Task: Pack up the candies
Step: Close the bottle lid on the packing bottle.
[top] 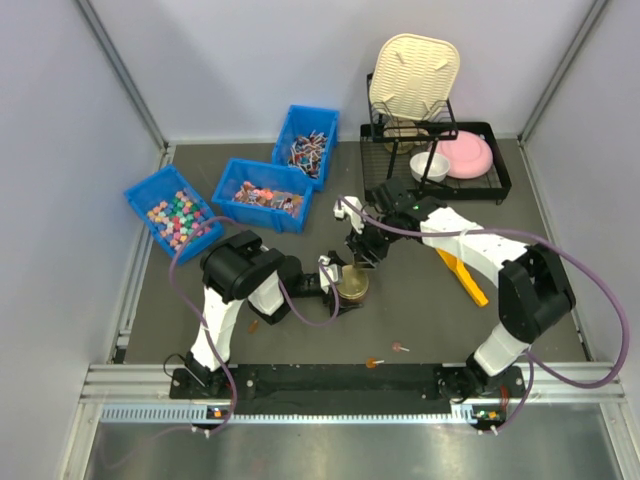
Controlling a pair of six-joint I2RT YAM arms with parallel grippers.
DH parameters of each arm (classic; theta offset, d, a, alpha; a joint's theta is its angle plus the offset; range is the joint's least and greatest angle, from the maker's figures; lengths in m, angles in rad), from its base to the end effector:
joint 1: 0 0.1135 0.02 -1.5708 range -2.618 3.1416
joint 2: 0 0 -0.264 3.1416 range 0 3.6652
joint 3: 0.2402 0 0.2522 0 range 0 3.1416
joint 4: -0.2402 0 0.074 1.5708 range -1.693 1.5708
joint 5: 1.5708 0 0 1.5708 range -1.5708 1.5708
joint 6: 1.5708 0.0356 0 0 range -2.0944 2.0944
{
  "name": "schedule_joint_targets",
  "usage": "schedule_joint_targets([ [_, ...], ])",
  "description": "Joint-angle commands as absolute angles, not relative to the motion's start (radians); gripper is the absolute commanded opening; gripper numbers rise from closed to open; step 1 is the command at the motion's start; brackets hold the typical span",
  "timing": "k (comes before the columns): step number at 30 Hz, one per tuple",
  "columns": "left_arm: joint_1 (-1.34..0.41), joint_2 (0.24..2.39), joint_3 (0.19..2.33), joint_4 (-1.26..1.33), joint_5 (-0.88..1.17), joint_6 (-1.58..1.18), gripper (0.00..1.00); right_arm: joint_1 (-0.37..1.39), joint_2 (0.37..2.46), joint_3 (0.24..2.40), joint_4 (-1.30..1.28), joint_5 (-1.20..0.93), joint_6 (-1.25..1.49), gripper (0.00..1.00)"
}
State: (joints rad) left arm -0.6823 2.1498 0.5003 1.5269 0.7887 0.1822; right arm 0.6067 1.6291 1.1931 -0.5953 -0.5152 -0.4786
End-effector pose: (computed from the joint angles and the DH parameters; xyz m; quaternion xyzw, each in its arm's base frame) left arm 0.2195 -0.2109 0.0734 0.5208 0.5214 -0.4302 0.5214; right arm 0.2666 0.2064 0.2379 -0.5394 0.7631 0.2615 0.2415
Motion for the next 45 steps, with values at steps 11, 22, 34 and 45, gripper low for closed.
schedule_joint_targets([
  [11,-0.676,2.207,0.486,1.687,0.756,0.255,0.68,0.618,1.658,1.27,-0.581,-0.578,-0.485,0.52],
  [22,-0.677,2.21,0.486,1.697,0.752,0.247,0.99,0.618,1.661,1.241,-0.589,-0.56,-0.492,0.51],
  [34,-0.664,2.203,0.486,1.698,0.749,0.209,0.99,0.666,1.657,1.184,-0.609,-0.528,-0.512,0.49],
  [45,-0.607,2.158,0.453,1.698,0.747,0.138,0.99,0.69,1.646,1.151,-0.607,-0.5,-0.514,0.48],
])
